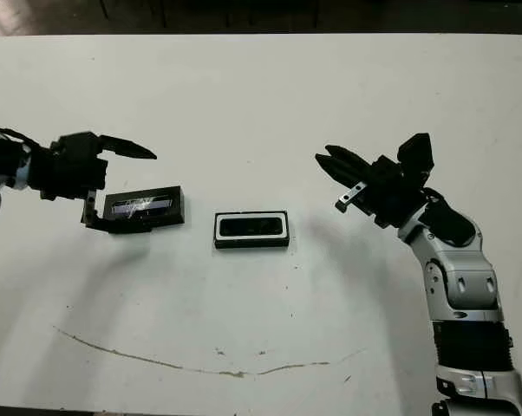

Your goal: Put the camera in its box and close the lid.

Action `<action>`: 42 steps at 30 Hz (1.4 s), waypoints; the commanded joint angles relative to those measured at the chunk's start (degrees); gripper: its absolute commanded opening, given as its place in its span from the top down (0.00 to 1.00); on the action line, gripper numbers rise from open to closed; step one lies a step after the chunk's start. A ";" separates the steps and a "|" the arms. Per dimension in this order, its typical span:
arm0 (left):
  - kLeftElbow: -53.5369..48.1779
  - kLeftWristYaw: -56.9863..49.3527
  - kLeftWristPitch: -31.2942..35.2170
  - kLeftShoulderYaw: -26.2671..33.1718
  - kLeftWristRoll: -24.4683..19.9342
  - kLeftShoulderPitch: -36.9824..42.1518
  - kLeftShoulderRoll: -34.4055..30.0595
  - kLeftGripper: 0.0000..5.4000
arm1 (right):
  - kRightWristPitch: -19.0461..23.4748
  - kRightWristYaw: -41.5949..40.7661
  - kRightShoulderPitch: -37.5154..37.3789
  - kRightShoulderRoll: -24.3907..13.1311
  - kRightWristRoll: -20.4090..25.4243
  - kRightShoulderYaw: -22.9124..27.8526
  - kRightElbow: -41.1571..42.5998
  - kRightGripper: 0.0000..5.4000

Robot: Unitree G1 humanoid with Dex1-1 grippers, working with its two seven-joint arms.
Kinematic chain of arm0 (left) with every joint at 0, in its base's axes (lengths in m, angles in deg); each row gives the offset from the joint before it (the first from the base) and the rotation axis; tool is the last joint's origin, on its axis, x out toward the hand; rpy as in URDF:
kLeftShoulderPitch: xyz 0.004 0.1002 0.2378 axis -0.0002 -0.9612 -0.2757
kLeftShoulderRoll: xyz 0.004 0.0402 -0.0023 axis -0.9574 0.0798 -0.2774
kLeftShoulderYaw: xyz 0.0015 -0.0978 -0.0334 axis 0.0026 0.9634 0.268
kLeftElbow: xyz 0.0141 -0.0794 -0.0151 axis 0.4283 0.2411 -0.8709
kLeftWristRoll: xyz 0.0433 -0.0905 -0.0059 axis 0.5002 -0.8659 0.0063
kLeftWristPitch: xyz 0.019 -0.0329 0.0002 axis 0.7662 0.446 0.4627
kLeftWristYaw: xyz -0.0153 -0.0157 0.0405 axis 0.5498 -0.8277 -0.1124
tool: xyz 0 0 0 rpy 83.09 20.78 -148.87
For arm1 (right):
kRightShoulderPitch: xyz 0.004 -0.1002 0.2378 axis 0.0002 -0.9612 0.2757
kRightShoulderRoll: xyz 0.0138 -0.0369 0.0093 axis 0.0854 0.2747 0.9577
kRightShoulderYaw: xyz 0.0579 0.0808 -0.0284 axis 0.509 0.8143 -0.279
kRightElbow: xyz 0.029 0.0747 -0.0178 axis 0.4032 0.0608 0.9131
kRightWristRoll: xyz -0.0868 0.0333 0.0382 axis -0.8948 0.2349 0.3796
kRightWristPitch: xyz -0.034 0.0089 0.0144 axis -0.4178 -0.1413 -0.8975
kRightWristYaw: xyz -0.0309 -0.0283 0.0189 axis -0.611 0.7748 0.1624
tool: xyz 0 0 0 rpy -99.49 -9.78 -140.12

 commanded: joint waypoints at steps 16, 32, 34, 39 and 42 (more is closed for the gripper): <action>14.67 -0.50 -1.98 -3.84 7.49 3.10 1.76 0.00 | -2.29 -0.82 -1.55 -0.45 -0.97 -0.66 -1.26 1.00; 8.60 4.93 11.67 -3.02 6.07 -0.90 -2.20 0.49 | -1.15 -1.39 -1.39 -1.00 -0.54 -1.06 -1.92 1.00; 8.98 5.50 10.83 -3.66 6.57 -1.24 -2.12 0.59 | -1.37 -1.52 -1.20 -0.97 -0.65 -1.05 -2.32 1.00; 11.65 8.29 9.21 -6.76 8.30 -0.67 -1.71 0.75 | -2.79 -1.89 -0.84 -1.09 -1.17 -1.07 -3.32 1.00; 12.45 8.84 8.16 -8.07 9.06 -0.57 -1.74 0.77 | -3.27 -1.85 -0.94 -1.25 -1.41 -1.04 -3.36 1.00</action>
